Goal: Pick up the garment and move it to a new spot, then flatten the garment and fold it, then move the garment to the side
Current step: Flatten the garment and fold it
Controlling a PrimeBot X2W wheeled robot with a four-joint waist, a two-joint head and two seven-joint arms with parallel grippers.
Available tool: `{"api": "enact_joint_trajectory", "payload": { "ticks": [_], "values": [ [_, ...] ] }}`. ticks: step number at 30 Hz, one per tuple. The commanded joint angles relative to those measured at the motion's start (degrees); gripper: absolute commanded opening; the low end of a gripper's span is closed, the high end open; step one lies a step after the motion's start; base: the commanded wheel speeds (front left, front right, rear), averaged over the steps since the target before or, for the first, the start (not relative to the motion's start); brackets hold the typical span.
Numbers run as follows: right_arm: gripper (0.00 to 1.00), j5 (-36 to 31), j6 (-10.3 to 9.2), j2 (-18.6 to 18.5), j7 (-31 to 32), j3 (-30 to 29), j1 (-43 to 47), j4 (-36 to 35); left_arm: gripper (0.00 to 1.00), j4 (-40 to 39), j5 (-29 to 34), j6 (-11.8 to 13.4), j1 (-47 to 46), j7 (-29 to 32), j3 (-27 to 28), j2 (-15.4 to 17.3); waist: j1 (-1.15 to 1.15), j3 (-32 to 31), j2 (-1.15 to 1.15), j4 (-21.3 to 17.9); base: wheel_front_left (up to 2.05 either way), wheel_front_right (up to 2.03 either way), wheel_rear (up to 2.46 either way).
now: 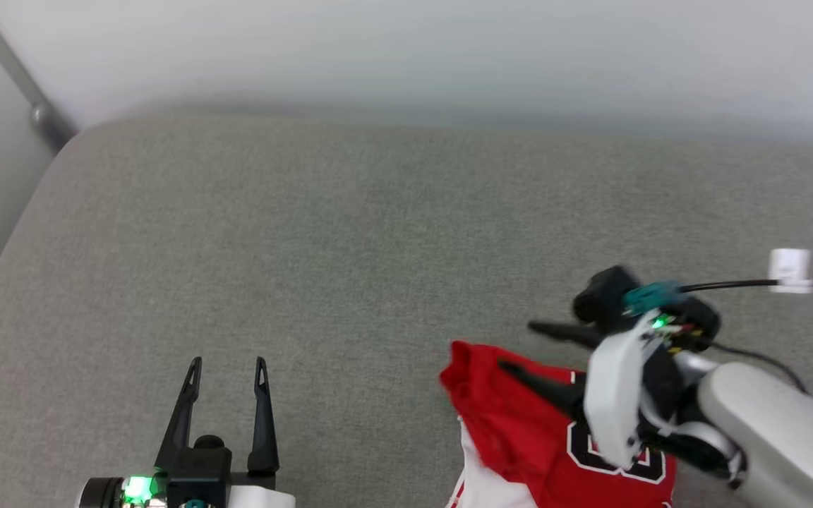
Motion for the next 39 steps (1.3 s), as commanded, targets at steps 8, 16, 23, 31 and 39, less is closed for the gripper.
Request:
{"api": "enact_joint_trajectory", "payload": {
  "ticks": [8,16,23,31,39],
  "values": [
    [1.00,-12.89,-0.04,2.46,-18.85,-20.12,7.13,2.24,1.00,-0.68,-0.24,-0.66,2.30,-0.25,0.70,-0.03,0.00,-4.30,0.00,-3.85,0.00,0.00,0.00],
    [1.00,-30.09,-0.04,14.06,-34.37,-43.55,20.57,4.22,1.00,-0.68,-0.22,-1.28,3.95,-0.25,1.21,-0.23,0.00,-6.56,0.00,-5.01,0.00,0.00,0.00],
    [1.00,-35.40,-0.04,22.63,-36.17,-53.94,31.01,-1.68,1.00,-1.05,-0.30,-1.80,4.59,-0.25,1.29,-0.61,0.00,-7.49,0.00,-4.82,0.00,0.00,0.00],
    [1.00,-37.24,-0.04,28.20,-36.13,-58.43,41.47,-10.15,1.00,-1.77,-0.42,-2.41,5.24,-0.25,1.46,-0.98,0.00,-7.92,0.00,-3.85,0.00,0.00,0.00],
    [1.00,-36.41,-0.04,28.99,-36.14,-58.68,46.21,-12.80,1.00,-2.35,-0.64,-3.25,5.82,-0.25,1.54,-1.48,0.00,-8.06,0.00,-3.56,0.00,0.00,0.00]
  ]
}}
